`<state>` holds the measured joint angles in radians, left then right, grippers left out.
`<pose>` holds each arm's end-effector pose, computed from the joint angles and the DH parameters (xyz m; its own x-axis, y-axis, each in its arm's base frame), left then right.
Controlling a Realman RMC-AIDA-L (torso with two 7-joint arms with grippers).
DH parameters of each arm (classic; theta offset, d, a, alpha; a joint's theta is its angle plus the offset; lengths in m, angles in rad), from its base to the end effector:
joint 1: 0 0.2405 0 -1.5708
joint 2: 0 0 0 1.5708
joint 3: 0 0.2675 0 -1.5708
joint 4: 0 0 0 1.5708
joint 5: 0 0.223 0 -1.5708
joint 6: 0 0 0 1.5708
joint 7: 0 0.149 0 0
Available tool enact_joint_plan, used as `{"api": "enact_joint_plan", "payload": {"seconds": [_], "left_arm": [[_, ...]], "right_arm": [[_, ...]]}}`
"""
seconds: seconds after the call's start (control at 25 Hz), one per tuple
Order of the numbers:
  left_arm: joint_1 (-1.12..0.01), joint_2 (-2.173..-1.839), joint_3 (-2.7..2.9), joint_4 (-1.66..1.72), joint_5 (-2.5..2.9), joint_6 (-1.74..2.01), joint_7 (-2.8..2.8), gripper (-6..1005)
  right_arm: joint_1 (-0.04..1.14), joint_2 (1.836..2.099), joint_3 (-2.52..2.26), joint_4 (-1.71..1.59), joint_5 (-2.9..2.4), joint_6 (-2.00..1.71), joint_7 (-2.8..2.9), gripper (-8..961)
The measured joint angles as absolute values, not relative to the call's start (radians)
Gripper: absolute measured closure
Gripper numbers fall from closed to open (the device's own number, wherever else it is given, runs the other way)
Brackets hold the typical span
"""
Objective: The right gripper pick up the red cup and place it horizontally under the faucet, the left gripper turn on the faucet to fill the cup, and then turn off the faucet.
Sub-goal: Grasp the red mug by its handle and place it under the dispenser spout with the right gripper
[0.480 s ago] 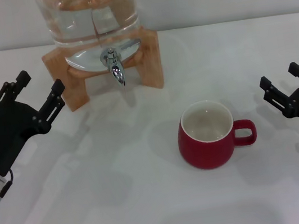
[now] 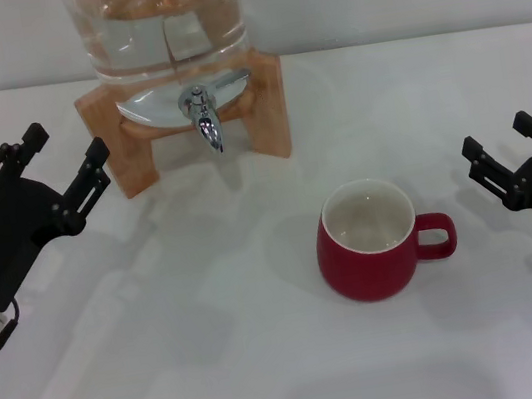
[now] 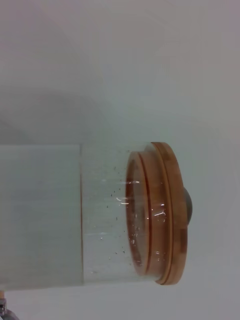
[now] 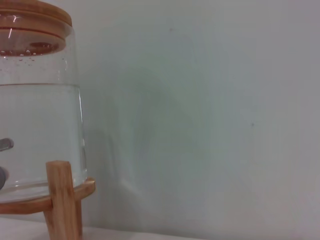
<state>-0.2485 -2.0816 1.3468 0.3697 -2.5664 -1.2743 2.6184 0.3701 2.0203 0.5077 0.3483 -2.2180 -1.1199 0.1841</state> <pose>-0.3318 0.3110 -0.0163 0.6761 -0.0831 0.7321 0.6198 -0.4733 -0.6260 0.3236 0.3167 -0.0717 0.6803 -0.0574 -0.7307 -0.6903 -0.3851 -0.6125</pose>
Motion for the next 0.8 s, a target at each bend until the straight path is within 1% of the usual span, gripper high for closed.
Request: {"api": "enact_joint_plan", "payload": {"seconds": [0.24, 0.48, 0.8], "left_arm": [[-0.249, -2.082, 1.347, 0.37, -2.566, -1.273, 2.619, 243], [-0.249, -2.082, 1.346, 0.37, -2.566, -1.272, 2.619, 243], [-0.249, -2.083, 1.336, 0.362, -2.566, -1.27, 2.62, 242]], "right_arm": [[0.357, 2.02, 0.508, 0.348, -2.221, -1.124, 0.184, 200], [0.313, 2.019, 0.494, 0.35, -2.221, -1.189, 0.184, 200], [0.285, 2.017, 0.447, 0.348, -2.221, -1.214, 0.184, 201]]}}
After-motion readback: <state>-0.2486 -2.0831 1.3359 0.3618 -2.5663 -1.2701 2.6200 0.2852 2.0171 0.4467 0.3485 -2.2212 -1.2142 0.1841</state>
